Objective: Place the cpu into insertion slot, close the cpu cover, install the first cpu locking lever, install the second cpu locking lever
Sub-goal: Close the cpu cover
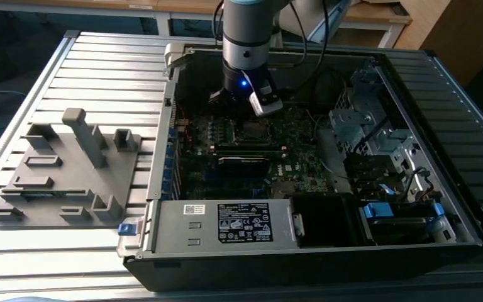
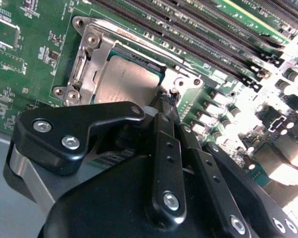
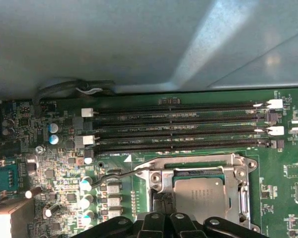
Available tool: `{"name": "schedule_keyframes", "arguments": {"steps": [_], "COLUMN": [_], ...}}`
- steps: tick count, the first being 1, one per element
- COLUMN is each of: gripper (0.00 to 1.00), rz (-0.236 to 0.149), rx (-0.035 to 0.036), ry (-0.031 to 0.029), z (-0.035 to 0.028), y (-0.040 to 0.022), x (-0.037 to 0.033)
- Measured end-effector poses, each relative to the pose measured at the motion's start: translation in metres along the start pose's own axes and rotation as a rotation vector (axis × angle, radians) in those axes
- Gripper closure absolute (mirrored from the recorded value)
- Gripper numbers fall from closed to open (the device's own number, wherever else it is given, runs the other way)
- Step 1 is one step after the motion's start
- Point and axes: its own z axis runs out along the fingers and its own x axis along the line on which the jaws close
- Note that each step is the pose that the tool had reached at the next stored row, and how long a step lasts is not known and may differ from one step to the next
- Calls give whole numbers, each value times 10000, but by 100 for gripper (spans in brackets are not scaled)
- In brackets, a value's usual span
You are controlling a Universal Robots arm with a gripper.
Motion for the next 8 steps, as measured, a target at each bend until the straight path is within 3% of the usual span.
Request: {"name": "schedule_keyframes", "arguments": {"steps": [8], "gripper": [90], "rz": [0], "rx": [14], "ry": [8], "z": [-144], "y": [-3], "x": [-1]}}
